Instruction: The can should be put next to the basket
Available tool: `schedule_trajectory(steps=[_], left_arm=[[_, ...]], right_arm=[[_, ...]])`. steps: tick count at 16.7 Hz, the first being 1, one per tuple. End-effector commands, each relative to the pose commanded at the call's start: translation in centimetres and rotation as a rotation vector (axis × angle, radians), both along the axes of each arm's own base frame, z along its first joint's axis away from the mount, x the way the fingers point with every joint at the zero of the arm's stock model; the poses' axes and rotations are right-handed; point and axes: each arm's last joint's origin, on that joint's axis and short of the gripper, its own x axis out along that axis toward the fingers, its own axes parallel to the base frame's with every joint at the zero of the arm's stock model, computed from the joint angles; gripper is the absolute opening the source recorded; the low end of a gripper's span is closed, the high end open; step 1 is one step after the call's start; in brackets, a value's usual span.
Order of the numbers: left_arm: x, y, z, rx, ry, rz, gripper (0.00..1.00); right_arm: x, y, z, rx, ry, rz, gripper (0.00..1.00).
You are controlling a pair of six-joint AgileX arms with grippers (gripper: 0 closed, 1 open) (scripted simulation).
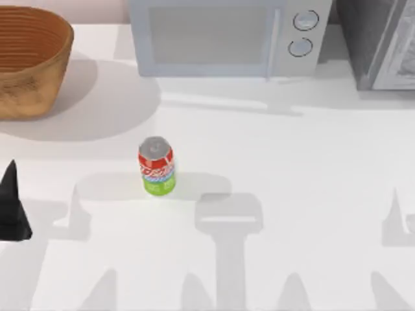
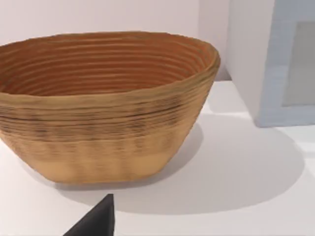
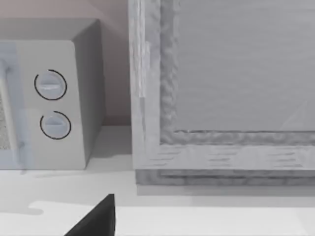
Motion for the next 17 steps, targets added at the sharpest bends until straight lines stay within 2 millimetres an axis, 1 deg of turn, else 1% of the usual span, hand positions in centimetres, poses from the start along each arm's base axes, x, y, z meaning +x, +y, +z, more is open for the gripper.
schedule_trajectory(steps=[3,5,7,10,13,15,17], left_arm=[[1.4,-0.7,3.1,0.039,0.153,-0.061,1.00],[3.0,-1.4,5.3,0.075,0.272,-0.106,1.00],[5.2,-2.4,7.3,0.119,0.402,-0.155,1.00],[9.5,-4.5,9.5,0.199,0.605,-0.237,1.00],[14.4,-7.5,10.0,0.293,0.808,-0.326,1.00],[17.5,-9.9,9.4,0.359,0.936,-0.384,1.00],[20.2,-12.3,8.2,0.424,1.051,-0.439,1.00]], right_arm=[[0.0,0.0,0.0,0.000,0.000,0.000,1.00],[0.0,0.0,0.0,0.000,0.000,0.000,1.00],[0.0,0.0,0.0,0.000,0.000,0.000,1.00],[0.0,0.0,0.0,0.000,0.000,0.000,1.00],[0.0,0.0,0.0,0.000,0.000,0.000,1.00],[0.0,0.0,0.0,0.000,0.000,0.000,1.00],[0.0,0.0,0.0,0.000,0.000,0.000,1.00]])
